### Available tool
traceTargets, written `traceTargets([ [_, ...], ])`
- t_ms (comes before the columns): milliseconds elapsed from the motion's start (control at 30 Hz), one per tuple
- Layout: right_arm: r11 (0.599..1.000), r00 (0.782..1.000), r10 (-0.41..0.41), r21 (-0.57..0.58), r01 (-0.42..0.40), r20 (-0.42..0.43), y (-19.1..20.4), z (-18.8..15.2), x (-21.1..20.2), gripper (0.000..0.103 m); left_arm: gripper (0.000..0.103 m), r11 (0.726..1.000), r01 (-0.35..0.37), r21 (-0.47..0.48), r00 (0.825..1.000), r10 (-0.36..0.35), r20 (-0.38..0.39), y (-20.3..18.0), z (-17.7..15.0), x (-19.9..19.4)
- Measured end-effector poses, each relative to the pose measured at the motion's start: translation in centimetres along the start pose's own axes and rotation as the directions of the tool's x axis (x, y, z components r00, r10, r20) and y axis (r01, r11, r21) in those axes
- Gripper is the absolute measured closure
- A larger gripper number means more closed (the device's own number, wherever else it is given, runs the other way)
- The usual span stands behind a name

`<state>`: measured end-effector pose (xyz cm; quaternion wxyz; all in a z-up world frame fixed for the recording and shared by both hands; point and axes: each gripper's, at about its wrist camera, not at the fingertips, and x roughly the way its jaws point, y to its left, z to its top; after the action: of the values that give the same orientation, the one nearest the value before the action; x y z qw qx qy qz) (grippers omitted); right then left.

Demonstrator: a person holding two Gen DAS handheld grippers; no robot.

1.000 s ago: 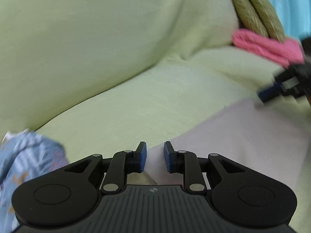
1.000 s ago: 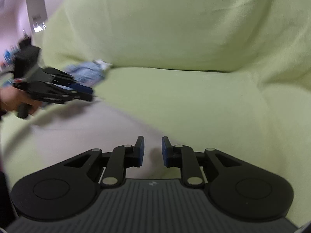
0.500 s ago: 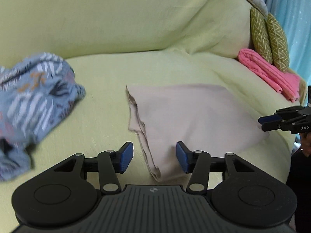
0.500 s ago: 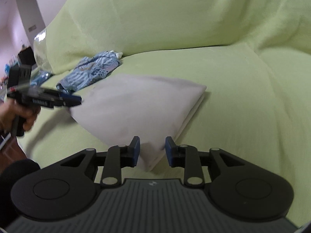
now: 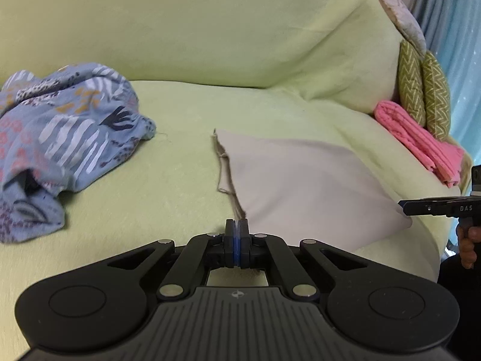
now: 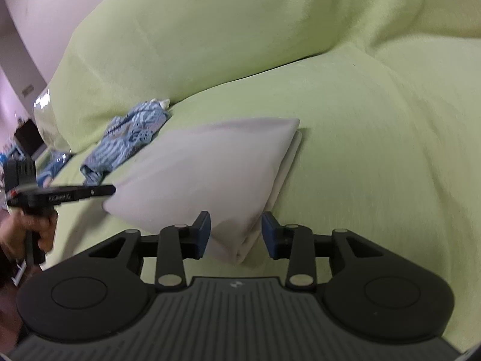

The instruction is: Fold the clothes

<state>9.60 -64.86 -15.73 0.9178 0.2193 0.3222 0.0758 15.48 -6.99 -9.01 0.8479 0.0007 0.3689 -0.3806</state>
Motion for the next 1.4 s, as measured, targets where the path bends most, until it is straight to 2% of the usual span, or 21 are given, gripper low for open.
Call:
traceTargets([
  [67,1.0,1.0,0.003,0.015,-0.002,-0.001,0.0,-0.1,0.1,0.07,0.084,0.999,0.015,-0.029,1.0,-0.015,0.014,0.1,-0.1,-0.2],
  [100,1.0,1.0,0.003,0.019,-0.003,-0.005,-0.1,-0.1,0.2,0.07,0.065,0.999,0.023,-0.039,1.0,-0.023,0.019,0.0,-0.1,-0.1],
  [133,0.999,1.0,0.009,0.036,-0.009,-0.003,-0.2,-0.1,0.3,0.07,0.054,0.998,0.032,-0.049,0.999,-0.03,0.023,0.0,-0.1,-0.1],
  [167,0.998,1.0,0.016,0.054,-0.016,-0.001,-0.3,-0.2,0.3,0.07,0.054,0.997,0.04,-0.06,0.999,-0.038,0.028,-0.1,-0.1,0.0],
  [267,0.994,1.0,0.018,0.106,-0.018,0.004,-0.5,-0.3,0.6,0.069,0.055,0.994,0.065,-0.09,0.997,-0.061,0.044,-0.2,-0.2,0.2],
  [300,0.993,1.0,0.014,0.12,-0.014,0.004,-0.6,-0.4,0.8,0.069,0.06,0.992,0.073,-0.1,0.996,-0.068,0.049,-0.2,-0.2,0.3],
  [333,0.991,1.0,0.01,0.133,-0.01,0.002,-0.7,-0.5,0.9,0.07,0.073,0.992,0.073,-0.101,0.997,-0.069,0.045,-0.4,-0.2,0.6],
  [367,0.989,1.0,0.004,0.148,-0.003,-0.003,-0.8,-0.7,1.1,0.074,0.08,0.995,0.054,-0.084,0.998,-0.052,0.031,-0.7,-0.1,1.1],
  [400,0.987,1.0,-0.014,0.159,0.015,-0.003,-0.9,-0.8,1.2,0.086,0.095,0.998,0.026,-0.06,1.0,-0.025,0.016,-1.1,-0.1,1.5],
  [433,0.986,1.0,-0.021,0.166,0.021,-0.002,-1.0,-1.0,1.2,0.09,0.099,0.999,-0.002,-0.035,1.0,0.002,0.001,-1.4,-0.1,2.0],
  [533,0.983,0.999,-0.033,0.178,0.033,-0.005,-1.3,-1.3,0.9,0.096,0.099,0.999,-0.038,0.001,0.999,0.038,-0.01,-1.8,-0.3,2.1],
  [733,0.989,0.999,-0.035,0.142,0.038,-0.021,-1.6,-1.5,0.8,0.097,0.099,0.996,-0.084,0.041,0.996,0.085,-0.025,-2.7,-0.5,1.8],
  [900,0.995,0.994,-0.099,-0.021,0.098,-0.04,0.3,-1.5,0.9,0.097,0.098,0.988,-0.132,0.083,0.99,0.136,-0.041,-3.7,-0.4,1.5],
  [1100,0.966,0.972,-0.223,-0.153,0.21,-0.072,2.6,-1.0,0.3,0.091,0.097,0.976,-0.166,0.14,0.983,0.174,-0.049,-4.5,-0.5,1.2],
  [1300,0.948,0.971,-0.24,-0.22,0.231,-0.015,5.3,-0.7,-0.9,0.091,0.097,0.969,-0.17,0.18,0.982,0.182,-0.051,-5.0,-0.7,0.9],
  [1400,0.947,0.976,-0.216,-0.243,0.21,0.0,6.6,-0.4,-0.8,0.09,0.097,0.962,-0.176,0.209,0.981,0.19,-0.049,-5.3,-0.9,0.8],
])
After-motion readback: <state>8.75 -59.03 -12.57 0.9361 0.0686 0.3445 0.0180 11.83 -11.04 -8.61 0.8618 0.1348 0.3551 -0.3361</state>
